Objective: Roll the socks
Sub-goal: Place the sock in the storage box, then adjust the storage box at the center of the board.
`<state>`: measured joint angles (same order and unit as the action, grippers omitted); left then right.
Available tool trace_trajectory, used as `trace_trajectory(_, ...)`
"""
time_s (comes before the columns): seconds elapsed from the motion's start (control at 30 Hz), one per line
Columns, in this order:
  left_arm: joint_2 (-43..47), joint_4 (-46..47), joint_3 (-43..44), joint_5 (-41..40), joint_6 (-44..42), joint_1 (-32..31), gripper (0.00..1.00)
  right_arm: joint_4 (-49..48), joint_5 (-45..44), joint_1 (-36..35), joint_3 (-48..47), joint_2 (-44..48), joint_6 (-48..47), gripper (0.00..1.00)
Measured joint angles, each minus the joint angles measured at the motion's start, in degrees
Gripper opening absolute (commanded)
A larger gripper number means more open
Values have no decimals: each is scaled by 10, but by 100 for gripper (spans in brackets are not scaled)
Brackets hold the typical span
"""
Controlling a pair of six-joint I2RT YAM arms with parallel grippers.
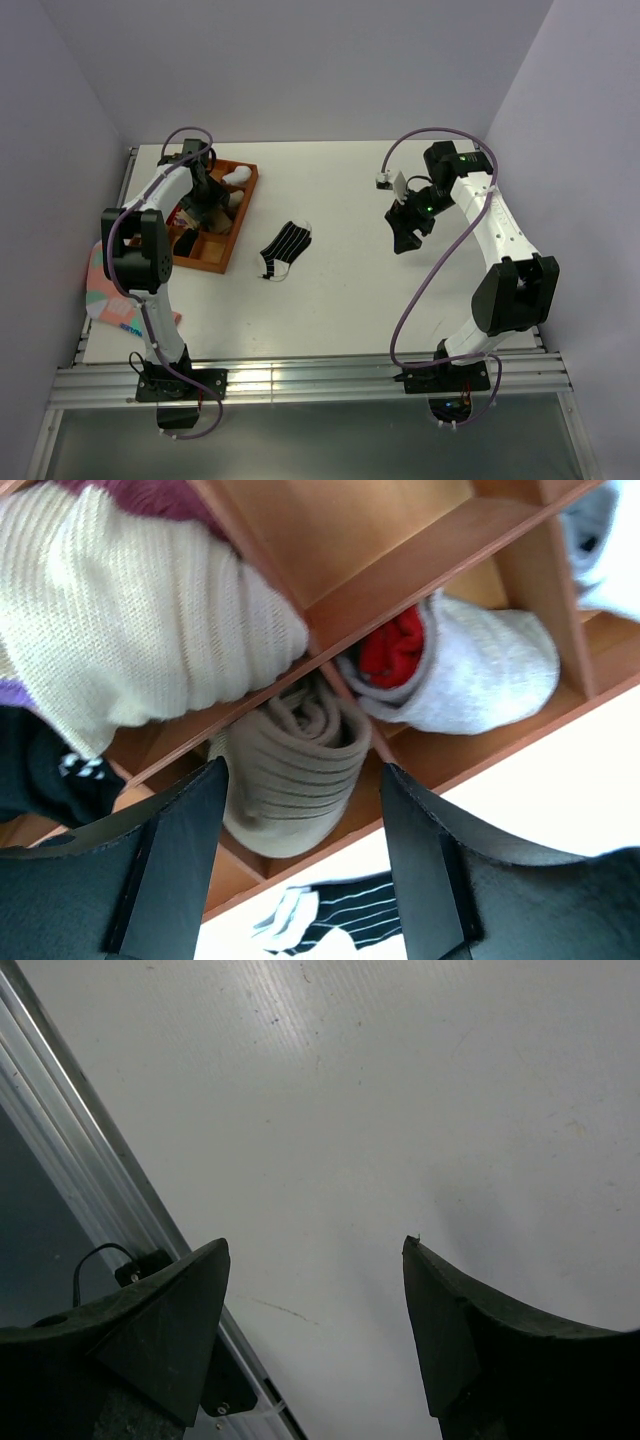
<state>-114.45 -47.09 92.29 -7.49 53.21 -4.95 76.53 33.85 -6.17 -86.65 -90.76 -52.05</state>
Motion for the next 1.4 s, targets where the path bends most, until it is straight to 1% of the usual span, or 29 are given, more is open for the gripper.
trace_trajectory(0.2, 13, -5, -15, 1, 5, 0, 67, 0, 0, 0, 3, 1, -2, 77)
trace_trajectory(0.47, 80, 3, -34, 8, 5, -4, 66, 2, 2, 0, 8, 3, 0, 77)
trace_trajectory(0.63, 123, 18, -39, 17, 5, -22, 64, -2, 1, -5, 5, 3, 15, 75)
trace_trajectory(0.67, 135, 23, -46, 18, 7, -29, 62, -5, 1, -8, 4, 3, 19, 75)
trace_trajectory(0.73, 165, 39, -74, 21, 14, -47, 61, -13, -2, -23, -1, 3, 31, 75)
trace_trajectory(0.8, 207, 56, -120, 24, 31, -71, 58, -29, -6, -47, -2, 3, 46, 75)
trace_trajectory(0.93, 290, 73, -217, 26, 66, -111, 52, -74, -26, -120, -2, 3, 77, 75)
trace_trajectory(1.03, 355, 70, -284, 17, 103, -124, 43, -104, -28, -175, -11, -7, 104, 73)
trace_trajectory(1.1, 401, 65, -326, 8, 132, -128, 38, -123, -26, -200, -27, -25, 121, 73)
trace_trajectory(1.13, 423, 68, -346, 2, 145, -130, 35, -135, -24, -208, -35, -35, 130, 73)
trace_trajectory(1.23, 474, 56, -390, -16, 187, -138, 31, -176, -14, -223, -57, -70, 161, 72)
trace_trajectory(1.3, 490, 44, -409, -30, 217, -147, 28, -209, -9, -232, -64, -87, 183, 72)
trace_trajectory(1.4, 500, 41, -440, -45, 256, -158, 22, -254, -7, -248, -67, -104, 213, 71)
